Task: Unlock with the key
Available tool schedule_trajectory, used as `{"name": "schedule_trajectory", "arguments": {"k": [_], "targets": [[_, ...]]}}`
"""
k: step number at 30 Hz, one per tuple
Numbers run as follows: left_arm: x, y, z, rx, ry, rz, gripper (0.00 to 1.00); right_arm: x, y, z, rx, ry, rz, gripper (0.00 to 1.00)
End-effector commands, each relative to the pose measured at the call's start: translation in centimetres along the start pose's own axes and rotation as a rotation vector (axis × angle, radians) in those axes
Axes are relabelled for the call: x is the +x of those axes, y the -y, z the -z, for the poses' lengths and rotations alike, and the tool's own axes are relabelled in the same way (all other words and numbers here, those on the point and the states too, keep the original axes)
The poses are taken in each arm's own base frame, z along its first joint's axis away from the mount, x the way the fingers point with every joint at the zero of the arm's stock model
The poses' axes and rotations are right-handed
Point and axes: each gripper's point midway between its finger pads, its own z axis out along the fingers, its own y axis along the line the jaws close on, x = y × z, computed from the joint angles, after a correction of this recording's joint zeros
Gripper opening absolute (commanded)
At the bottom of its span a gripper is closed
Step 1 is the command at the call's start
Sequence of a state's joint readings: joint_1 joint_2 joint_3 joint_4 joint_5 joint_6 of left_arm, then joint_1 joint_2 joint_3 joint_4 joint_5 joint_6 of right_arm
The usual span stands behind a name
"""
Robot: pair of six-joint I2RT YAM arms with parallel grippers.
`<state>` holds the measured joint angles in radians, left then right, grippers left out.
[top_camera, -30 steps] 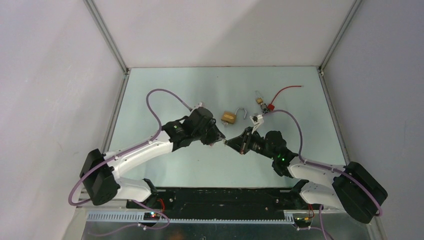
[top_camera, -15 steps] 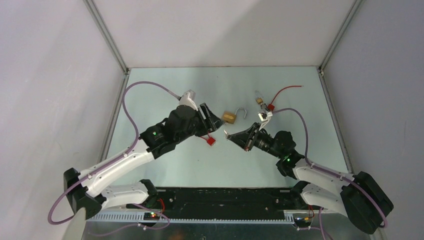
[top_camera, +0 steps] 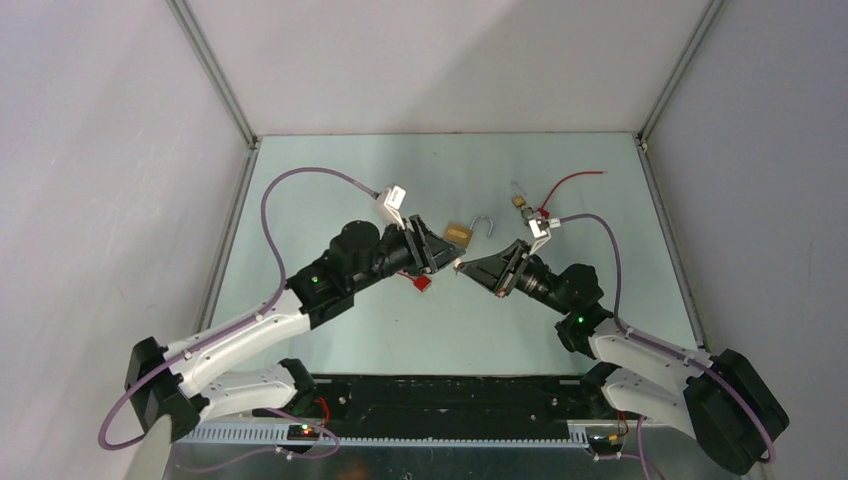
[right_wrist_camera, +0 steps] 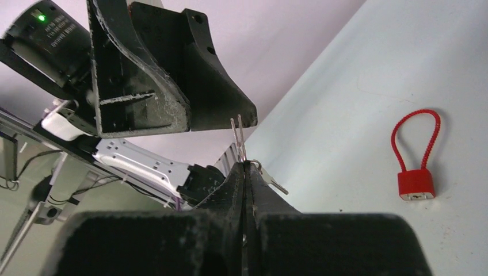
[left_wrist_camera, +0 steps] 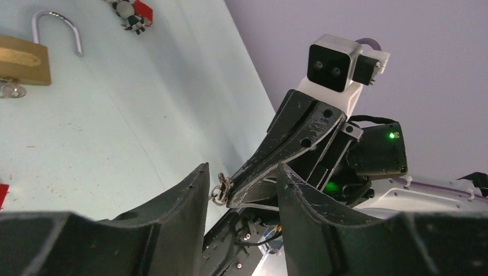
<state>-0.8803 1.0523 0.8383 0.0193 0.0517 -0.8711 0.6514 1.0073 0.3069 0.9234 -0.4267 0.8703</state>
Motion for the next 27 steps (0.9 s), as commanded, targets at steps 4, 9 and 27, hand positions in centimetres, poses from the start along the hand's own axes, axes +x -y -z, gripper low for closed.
{"name": "schedule_trajectory", "arguments": {"k": [4,9,27], "targets": [[-1.7,2.6,0.3,0.11,0.051,-0.037,0.51,-1.6,-2.0,0.3,-0.073,0.059,-0.004,0.0],[-1.5,3.2,0.5,0.145,0.042,-0.024,0.49,-1.8,-1.8,0.3,-0.064,0.07,-0.013,0.0],[-0.4,3.3,0.3,0.192,0.014,0.03,0.15,-2.4,-2.0,0.3,-0.088,0.091,-0.05,0.0]]}}
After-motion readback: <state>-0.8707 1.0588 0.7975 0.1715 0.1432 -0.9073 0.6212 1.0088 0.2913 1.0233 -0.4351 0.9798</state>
